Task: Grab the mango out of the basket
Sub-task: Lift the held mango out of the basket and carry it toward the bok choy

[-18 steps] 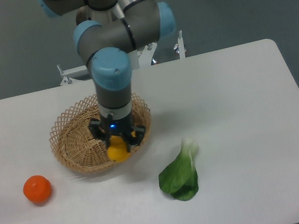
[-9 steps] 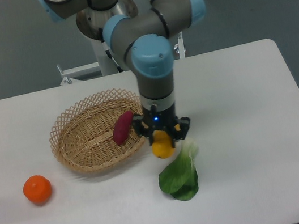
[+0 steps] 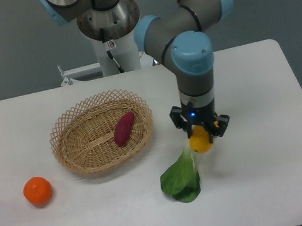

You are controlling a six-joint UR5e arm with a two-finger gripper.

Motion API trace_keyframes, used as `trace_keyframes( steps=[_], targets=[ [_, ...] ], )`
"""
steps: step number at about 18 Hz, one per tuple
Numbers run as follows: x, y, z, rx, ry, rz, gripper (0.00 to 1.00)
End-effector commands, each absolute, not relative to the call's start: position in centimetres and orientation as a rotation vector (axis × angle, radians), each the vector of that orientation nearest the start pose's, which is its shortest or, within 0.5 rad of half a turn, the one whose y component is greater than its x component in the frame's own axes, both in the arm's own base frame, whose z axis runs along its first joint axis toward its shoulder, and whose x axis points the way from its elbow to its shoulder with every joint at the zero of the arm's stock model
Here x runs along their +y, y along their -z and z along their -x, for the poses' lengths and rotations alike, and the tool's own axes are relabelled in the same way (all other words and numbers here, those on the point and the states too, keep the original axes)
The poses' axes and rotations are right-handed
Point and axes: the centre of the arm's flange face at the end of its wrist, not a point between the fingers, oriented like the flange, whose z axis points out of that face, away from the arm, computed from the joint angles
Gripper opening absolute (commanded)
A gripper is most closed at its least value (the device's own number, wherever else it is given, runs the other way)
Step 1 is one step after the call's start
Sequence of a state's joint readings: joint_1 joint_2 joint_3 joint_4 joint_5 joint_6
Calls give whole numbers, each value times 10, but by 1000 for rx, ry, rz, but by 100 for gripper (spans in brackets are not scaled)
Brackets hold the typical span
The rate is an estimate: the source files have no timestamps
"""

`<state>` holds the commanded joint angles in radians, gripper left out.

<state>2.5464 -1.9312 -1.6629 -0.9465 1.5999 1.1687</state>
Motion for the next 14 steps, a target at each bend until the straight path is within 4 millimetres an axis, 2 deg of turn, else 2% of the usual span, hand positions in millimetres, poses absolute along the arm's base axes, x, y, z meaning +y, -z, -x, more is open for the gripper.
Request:
trace_keyframes(
  steps=[3, 14],
  targets=[
    [460, -311, 449, 291, -283, 3064, 37],
    [460, -310, 448, 301, -279, 3065, 38]
  ],
)
